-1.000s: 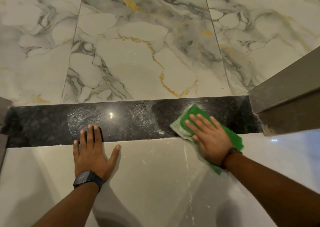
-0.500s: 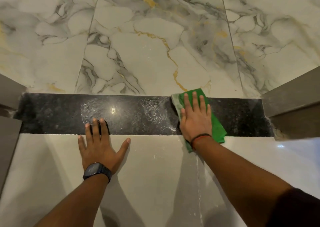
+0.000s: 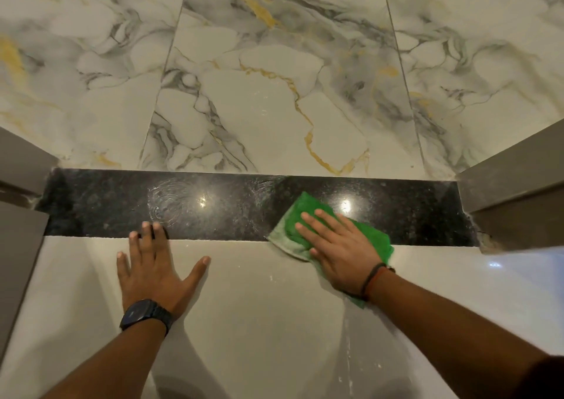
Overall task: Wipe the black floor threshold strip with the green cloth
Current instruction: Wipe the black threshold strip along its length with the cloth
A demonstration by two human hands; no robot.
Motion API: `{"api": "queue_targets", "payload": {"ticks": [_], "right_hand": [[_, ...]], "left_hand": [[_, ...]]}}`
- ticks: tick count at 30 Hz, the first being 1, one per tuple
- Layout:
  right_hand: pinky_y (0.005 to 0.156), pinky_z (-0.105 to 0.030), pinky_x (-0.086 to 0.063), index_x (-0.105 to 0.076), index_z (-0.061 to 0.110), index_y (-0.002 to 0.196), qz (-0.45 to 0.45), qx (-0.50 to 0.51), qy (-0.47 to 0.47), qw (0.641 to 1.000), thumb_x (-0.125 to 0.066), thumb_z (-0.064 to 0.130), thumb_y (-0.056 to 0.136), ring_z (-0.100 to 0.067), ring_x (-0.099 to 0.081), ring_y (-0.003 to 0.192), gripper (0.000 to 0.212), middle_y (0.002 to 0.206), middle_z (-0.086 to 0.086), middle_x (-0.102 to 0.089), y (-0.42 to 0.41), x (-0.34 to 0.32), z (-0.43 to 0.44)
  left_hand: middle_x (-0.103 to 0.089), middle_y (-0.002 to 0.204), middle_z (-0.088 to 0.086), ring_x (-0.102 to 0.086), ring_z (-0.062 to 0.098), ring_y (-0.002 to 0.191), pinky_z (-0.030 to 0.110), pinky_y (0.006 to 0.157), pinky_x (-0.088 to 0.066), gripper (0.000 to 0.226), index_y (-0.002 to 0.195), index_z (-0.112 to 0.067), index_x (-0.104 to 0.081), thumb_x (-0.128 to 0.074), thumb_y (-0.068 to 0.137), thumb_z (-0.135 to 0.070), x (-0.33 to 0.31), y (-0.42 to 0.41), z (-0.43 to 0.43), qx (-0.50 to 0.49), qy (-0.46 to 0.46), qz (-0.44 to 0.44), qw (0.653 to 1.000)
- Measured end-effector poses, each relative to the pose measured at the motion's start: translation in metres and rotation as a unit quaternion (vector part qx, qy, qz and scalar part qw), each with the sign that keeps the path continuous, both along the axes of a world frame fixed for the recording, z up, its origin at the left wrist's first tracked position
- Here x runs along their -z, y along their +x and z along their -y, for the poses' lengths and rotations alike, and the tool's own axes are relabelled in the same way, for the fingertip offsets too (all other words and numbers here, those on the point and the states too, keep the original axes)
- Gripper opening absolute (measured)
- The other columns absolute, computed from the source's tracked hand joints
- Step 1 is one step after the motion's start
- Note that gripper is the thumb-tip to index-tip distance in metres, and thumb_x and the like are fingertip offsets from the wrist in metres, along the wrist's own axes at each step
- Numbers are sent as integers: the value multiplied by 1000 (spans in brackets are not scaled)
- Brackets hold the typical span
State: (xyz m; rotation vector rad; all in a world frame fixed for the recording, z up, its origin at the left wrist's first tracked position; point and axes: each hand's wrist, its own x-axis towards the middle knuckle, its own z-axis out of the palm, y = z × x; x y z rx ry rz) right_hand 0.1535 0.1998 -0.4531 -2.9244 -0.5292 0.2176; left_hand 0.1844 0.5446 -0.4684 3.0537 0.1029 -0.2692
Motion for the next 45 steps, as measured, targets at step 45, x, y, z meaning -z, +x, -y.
{"api": "queue_targets", "payload": {"ticks": [45], "right_hand": [[113, -47, 6, -7, 15, 149, 15, 76, 30, 997, -36, 17, 91, -25, -3, 144, 65, 159, -4, -12, 131, 7, -231]], "left_hand": [[-14, 160, 11, -10, 30, 146, 52, 115, -13, 91, 151, -12, -6, -26, 80, -65, -1, 7, -81, -130, -14, 10, 991]]}}
